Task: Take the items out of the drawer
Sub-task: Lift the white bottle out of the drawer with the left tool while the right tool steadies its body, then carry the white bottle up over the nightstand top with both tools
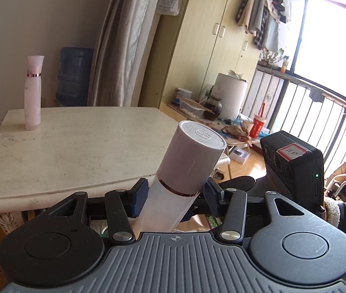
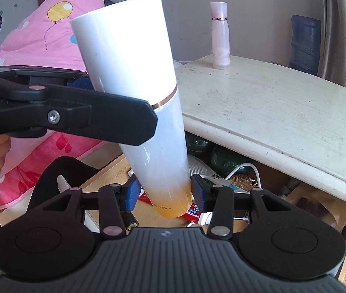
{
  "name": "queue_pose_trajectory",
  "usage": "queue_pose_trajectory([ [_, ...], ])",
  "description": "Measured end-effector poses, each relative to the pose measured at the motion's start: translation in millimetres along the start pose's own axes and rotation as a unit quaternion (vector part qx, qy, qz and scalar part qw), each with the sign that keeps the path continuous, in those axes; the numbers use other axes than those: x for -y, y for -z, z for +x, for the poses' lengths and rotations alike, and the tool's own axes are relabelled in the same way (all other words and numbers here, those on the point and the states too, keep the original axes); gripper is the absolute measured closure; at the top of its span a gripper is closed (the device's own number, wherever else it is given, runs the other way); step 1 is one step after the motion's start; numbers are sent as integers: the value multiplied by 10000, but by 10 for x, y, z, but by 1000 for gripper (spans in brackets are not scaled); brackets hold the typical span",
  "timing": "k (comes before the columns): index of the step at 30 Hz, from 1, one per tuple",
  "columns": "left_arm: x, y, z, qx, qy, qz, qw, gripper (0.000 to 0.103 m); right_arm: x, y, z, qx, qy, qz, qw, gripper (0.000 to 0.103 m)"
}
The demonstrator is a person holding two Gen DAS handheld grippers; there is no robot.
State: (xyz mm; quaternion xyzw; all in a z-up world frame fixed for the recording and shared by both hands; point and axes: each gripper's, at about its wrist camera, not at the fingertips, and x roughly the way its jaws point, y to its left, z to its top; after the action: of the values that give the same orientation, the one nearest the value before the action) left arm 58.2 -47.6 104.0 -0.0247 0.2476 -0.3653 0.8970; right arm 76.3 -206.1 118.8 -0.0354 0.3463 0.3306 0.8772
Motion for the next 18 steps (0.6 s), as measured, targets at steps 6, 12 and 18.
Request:
queue_pose_trajectory([
  [6,-10,-103,-10,16,29,32,10000,52,40,-110,-25,-23,-1,9,10000,57],
  [12,-4,-243,-36,73,34,116,9999,52,85,-266,-30,1,-12,-24,10000,57],
  [18,35,-395,-34,147,-4,258,9996,53,167,-447,-65,23,-65,-19,10000,57],
])
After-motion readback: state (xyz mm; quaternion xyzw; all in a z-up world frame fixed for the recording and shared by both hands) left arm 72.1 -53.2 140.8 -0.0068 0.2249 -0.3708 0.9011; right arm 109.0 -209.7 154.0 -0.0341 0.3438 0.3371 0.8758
